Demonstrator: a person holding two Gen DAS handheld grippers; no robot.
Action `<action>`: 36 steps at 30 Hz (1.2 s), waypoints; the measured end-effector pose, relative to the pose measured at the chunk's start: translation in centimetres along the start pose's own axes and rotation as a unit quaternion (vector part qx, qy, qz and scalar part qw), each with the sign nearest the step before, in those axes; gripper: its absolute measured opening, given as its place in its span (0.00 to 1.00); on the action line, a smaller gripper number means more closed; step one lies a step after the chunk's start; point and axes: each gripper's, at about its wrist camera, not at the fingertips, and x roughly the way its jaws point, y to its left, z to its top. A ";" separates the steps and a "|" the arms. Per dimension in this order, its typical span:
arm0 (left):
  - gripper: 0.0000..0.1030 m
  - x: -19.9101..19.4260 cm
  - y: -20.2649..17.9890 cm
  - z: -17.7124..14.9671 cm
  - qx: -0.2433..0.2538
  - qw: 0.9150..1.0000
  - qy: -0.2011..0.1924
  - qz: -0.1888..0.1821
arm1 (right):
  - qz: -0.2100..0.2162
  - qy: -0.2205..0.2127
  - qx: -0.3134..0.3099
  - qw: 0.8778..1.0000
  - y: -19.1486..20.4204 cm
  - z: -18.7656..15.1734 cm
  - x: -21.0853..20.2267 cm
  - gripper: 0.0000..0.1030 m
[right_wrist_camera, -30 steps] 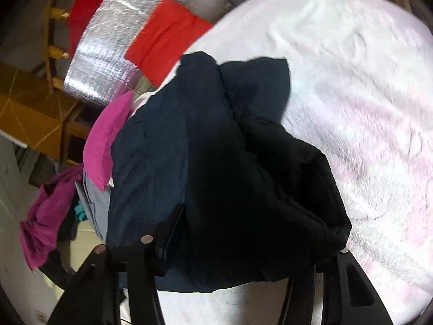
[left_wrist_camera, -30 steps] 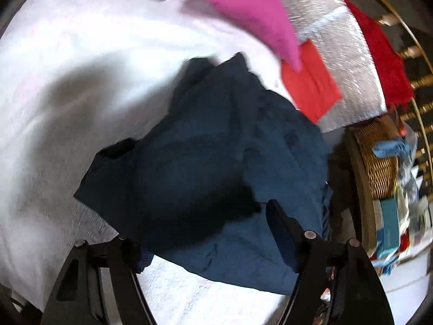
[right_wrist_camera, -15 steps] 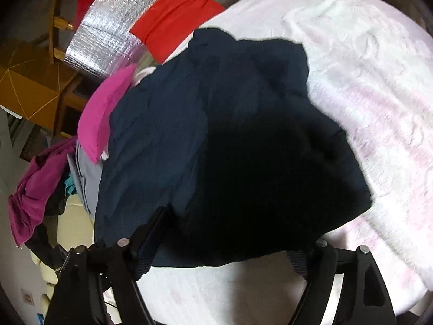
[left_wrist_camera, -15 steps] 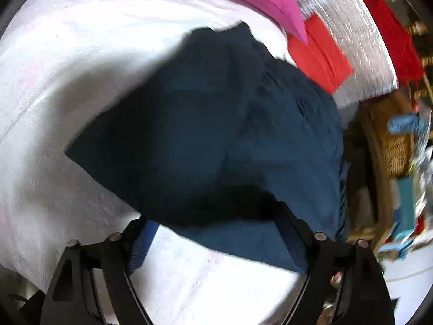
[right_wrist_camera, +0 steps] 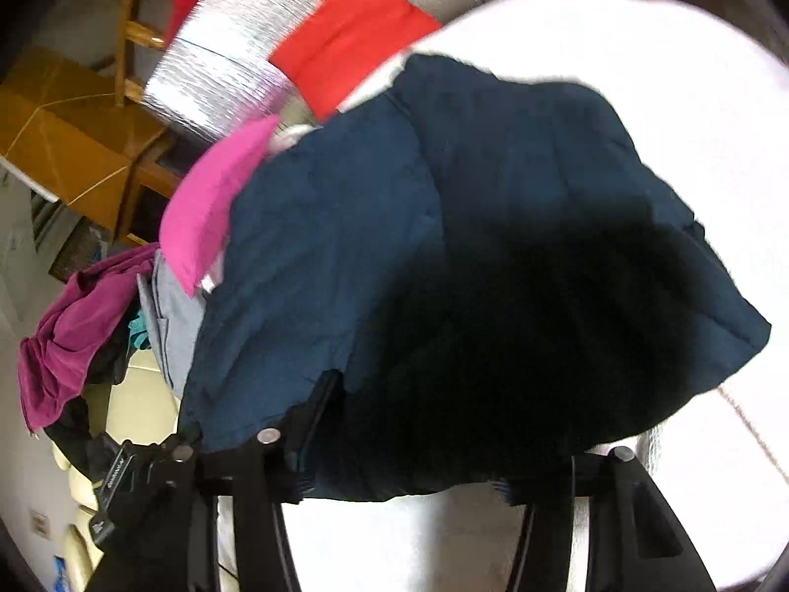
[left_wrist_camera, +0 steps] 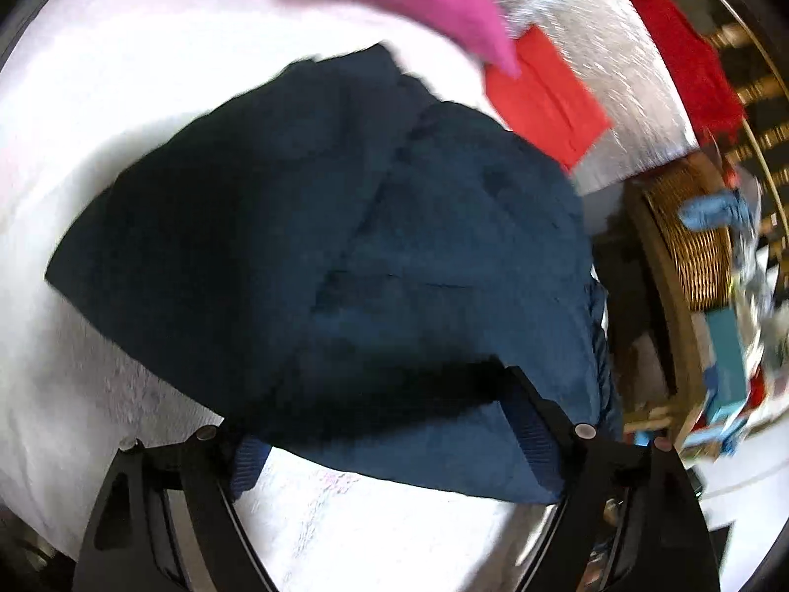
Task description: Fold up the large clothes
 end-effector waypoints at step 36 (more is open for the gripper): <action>0.84 -1.2 -4.9 -4.8 0.180 0.967 -0.007 0.179 | -0.047 0.084 -0.049 0.994 1.3 -2.3 -0.8 0.61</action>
